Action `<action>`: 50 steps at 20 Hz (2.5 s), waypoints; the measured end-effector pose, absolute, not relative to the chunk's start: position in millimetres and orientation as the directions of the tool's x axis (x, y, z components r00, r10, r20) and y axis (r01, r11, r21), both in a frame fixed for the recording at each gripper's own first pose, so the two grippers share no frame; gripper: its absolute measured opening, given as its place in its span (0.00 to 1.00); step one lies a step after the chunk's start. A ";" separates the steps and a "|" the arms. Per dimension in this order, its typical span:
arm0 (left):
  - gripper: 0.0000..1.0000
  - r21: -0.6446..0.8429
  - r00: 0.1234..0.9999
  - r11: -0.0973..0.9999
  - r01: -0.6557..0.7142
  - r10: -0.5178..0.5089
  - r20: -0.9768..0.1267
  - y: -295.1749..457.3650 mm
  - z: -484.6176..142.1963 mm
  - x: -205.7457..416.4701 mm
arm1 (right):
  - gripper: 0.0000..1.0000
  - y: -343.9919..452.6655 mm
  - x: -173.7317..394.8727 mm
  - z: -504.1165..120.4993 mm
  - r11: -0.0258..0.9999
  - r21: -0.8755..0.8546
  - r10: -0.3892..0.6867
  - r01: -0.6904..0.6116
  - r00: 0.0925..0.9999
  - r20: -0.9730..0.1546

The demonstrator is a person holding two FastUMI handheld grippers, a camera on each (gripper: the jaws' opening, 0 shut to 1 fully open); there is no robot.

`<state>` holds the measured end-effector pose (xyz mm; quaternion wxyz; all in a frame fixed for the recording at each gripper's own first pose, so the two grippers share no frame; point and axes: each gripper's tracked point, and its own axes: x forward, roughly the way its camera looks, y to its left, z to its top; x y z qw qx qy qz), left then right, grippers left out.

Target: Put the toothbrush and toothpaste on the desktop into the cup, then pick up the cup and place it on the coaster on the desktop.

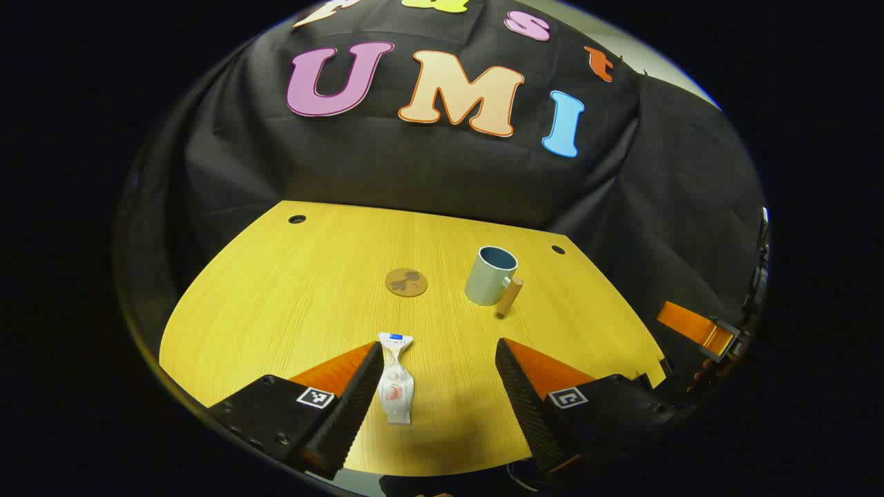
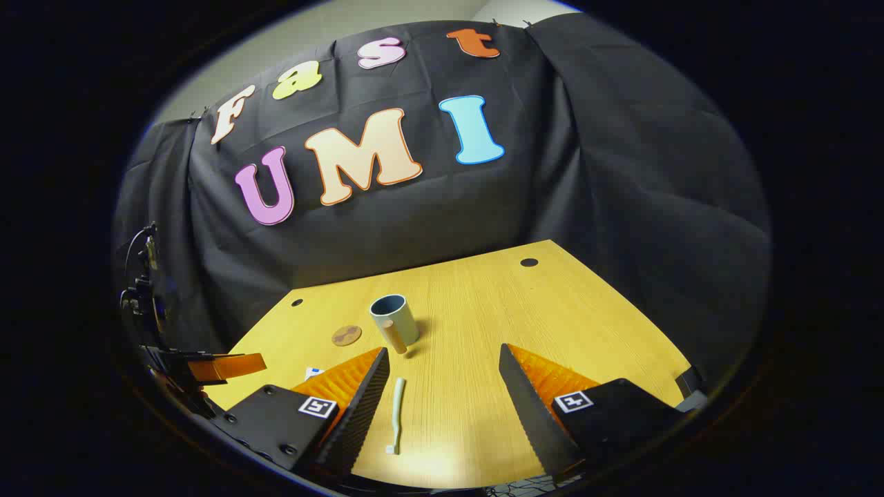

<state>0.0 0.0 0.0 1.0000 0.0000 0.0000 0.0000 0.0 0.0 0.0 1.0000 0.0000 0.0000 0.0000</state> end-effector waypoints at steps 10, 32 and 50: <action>0.96 -0.045 0.998 0.998 -0.054 0.055 0.026 3.8 -12.1 2.0 | 0.98 0.2 12.6 -10.3 0.996 -0.051 0.073 -0.076 0.995 -0.066; 0.96 0.020 0.987 0.992 -0.128 0.129 -0.093 129.8 -27.8 1.7 | 0.94 84.3 107.6 -119.0 0.986 -0.144 -0.007 -0.083 0.848 -0.530; 0.96 -0.009 0.972 0.996 -0.084 0.080 -0.222 181.2 -52.6 43.7 | 0.88 88.1 153.3 -176.6 0.972 -0.236 -0.199 0.022 0.615 -0.763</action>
